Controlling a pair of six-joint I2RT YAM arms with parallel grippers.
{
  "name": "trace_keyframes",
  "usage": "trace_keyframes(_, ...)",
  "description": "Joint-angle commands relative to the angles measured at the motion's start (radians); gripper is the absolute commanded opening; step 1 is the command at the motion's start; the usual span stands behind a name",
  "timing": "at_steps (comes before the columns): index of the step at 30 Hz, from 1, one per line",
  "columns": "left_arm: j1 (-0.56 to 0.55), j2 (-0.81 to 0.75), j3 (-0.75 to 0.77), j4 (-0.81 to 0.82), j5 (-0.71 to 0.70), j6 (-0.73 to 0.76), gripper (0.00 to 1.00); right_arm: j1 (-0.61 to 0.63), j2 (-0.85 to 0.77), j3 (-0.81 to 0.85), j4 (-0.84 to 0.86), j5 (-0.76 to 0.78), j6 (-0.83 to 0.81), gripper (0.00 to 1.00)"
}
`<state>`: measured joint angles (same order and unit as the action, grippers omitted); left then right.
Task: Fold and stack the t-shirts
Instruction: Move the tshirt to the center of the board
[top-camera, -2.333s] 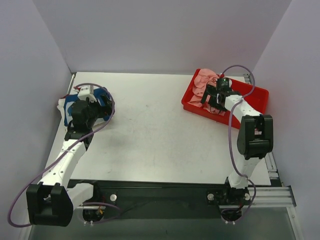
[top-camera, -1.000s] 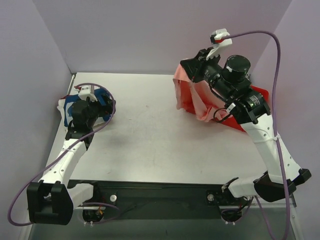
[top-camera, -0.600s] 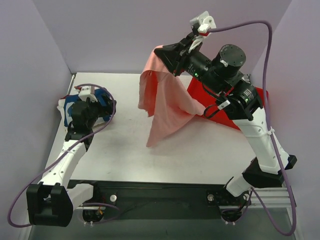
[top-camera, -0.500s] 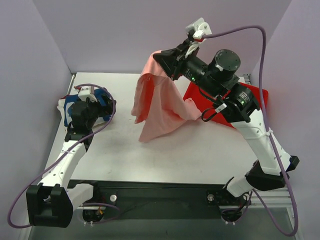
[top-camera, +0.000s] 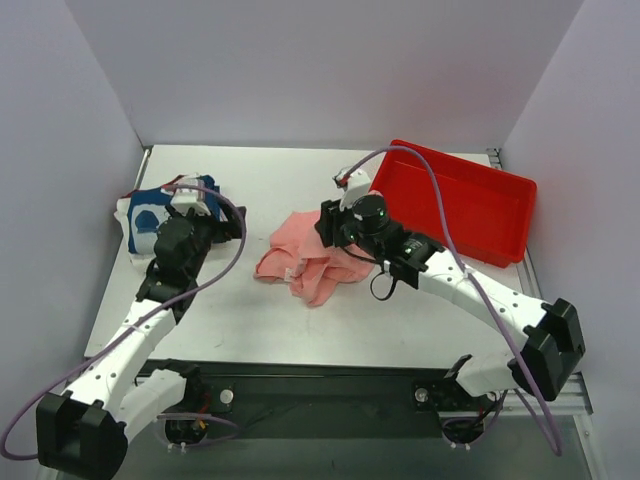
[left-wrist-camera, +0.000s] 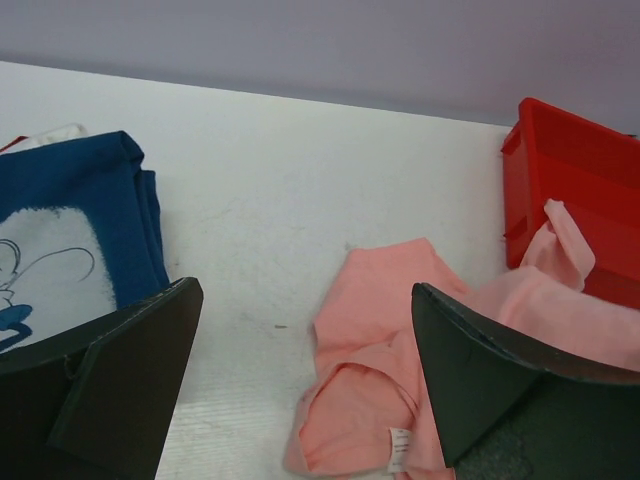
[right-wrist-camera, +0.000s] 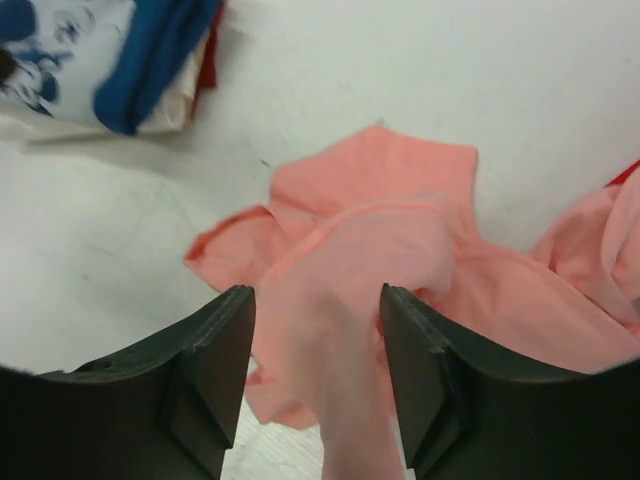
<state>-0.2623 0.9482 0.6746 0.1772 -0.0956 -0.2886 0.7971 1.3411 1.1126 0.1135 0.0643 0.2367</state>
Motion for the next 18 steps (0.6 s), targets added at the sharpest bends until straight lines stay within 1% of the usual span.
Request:
trace_keyframes(1,-0.1,-0.028,-0.042,0.013,-0.131,0.029,0.97,-0.006,0.021,-0.057,0.086,0.017,0.079,0.57)
trace_keyframes(2,-0.119,-0.026,-0.053,0.008,-0.139,0.029,0.97,-0.004,0.024,-0.115,0.098,0.011,0.099,0.62)
trace_keyframes(4,-0.175,-0.014,-0.076,-0.016,-0.167,0.022,0.97,-0.009,0.01,-0.178,0.124,0.015,0.118,0.72)
trace_keyframes(6,-0.227,0.003,-0.09,-0.021,-0.177,0.017,0.97,-0.013,0.001,-0.204,0.126,0.037,0.128,0.76)
trace_keyframes(9,-0.288,0.026,-0.128,0.016,-0.185,0.006,0.97,-0.025,-0.02,-0.261,0.121,0.083,0.15,0.77)
trace_keyframes(11,-0.308,0.053,-0.147,0.05,-0.176,-0.001,0.97,-0.05,-0.023,-0.302,0.121,0.1,0.168,0.77)
trace_keyframes(13,-0.331,0.079,-0.135,0.074,-0.139,-0.018,0.97,-0.076,-0.036,-0.33,0.12,0.106,0.21,0.77)
trace_keyframes(15,-0.366,0.13,-0.11,0.082,-0.125,-0.034,0.97,-0.134,-0.052,-0.367,0.121,0.089,0.231,0.77)
trace_keyframes(16,-0.417,0.151,-0.101,0.088,-0.131,-0.034,0.97,-0.157,-0.074,-0.376,0.121,0.063,0.243,0.77)
trace_keyframes(18,-0.477,0.221,-0.069,0.105,-0.147,-0.032,0.97,-0.217,-0.089,-0.395,0.12,0.052,0.248,0.77)
